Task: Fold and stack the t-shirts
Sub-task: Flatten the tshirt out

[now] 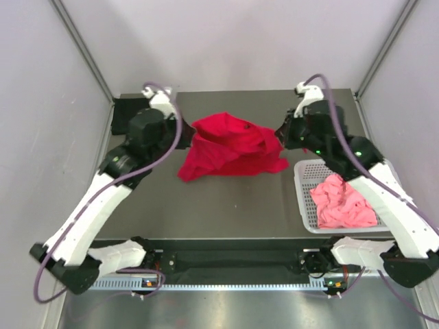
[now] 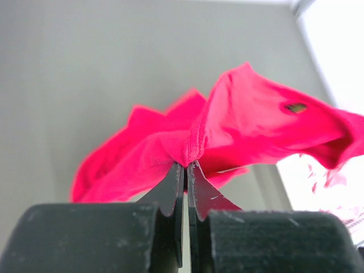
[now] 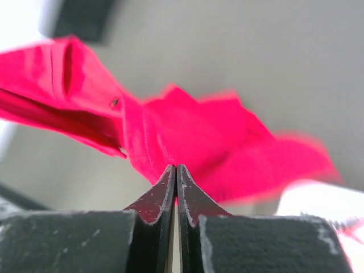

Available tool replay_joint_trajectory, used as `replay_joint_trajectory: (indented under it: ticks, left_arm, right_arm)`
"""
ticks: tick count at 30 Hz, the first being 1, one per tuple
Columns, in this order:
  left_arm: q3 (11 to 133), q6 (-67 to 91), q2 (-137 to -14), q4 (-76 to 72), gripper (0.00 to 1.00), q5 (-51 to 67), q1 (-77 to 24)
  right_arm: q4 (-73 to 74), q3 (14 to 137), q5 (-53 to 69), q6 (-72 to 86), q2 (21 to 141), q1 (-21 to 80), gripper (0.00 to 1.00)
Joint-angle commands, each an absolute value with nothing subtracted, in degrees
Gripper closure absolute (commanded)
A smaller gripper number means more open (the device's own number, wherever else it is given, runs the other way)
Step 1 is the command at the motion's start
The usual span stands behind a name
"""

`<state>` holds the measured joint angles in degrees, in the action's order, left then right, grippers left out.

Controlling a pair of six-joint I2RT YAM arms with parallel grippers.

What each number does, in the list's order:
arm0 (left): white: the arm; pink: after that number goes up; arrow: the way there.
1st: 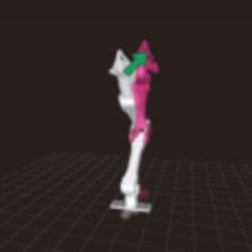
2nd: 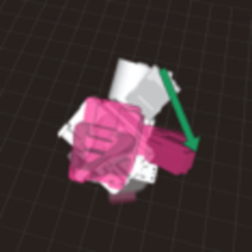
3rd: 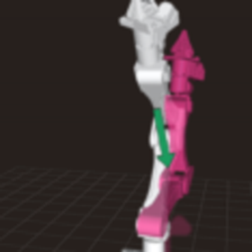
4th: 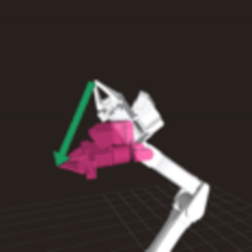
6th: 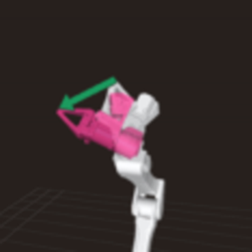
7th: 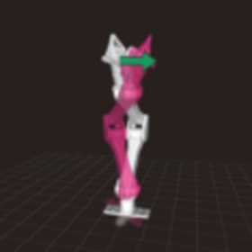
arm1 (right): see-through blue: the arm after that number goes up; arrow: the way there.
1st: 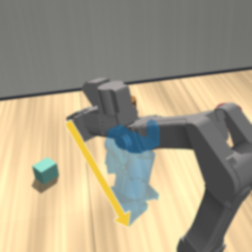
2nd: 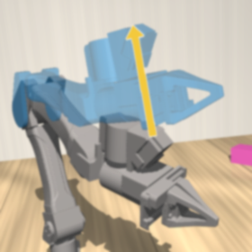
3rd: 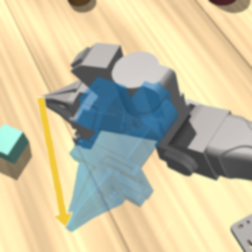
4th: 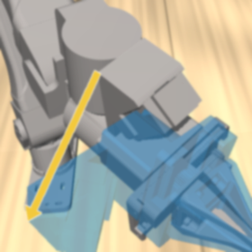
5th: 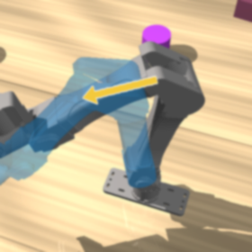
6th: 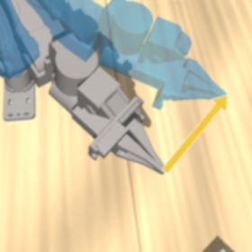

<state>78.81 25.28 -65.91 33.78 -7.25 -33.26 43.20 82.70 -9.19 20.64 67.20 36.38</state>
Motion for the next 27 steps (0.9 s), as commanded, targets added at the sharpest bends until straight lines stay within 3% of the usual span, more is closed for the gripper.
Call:
replay_joint_trajectory:
  ticks: [1,10,15,21,23,27]
  left_arm:
    - [83.7,21.5,-58.3,34.4,1.0,-14.7,-33.0]
    - [97.5,15.0,-43.5,33.4,1.0,-17.8,-33.1]
    - [104.8,14.4,-41.8,27.8,1.0,-12.4,-33.1]
    - [108.8,11.3,-44.6,22.0,1.0,-11.2,-33.1]
    - [107.2,10.0,-47.5,20.9,1.0,-11.8,-33.1]
    - [98.2,7.8,-52.2,15.6,1.0,-15.0,-33.2]
  right_arm:
    - [44.3,88.8,-2.3,19.6,62.5,37.4,1.0]
    - [42.7,99.2,19.7,27.3,58.4,45.2,1.0]
    - [19.6,98.2,33.8,47.0,57.5,48.5,1.0]
    - [13.2,101.8,33.6,52.2,59.6,49.7,1.0]
    - [18.1,102.5,31.2,49.2,61.2,49.7,1.0]
    - [30.7,102.7,15.5,40.4,64.1,49.2,1.0]
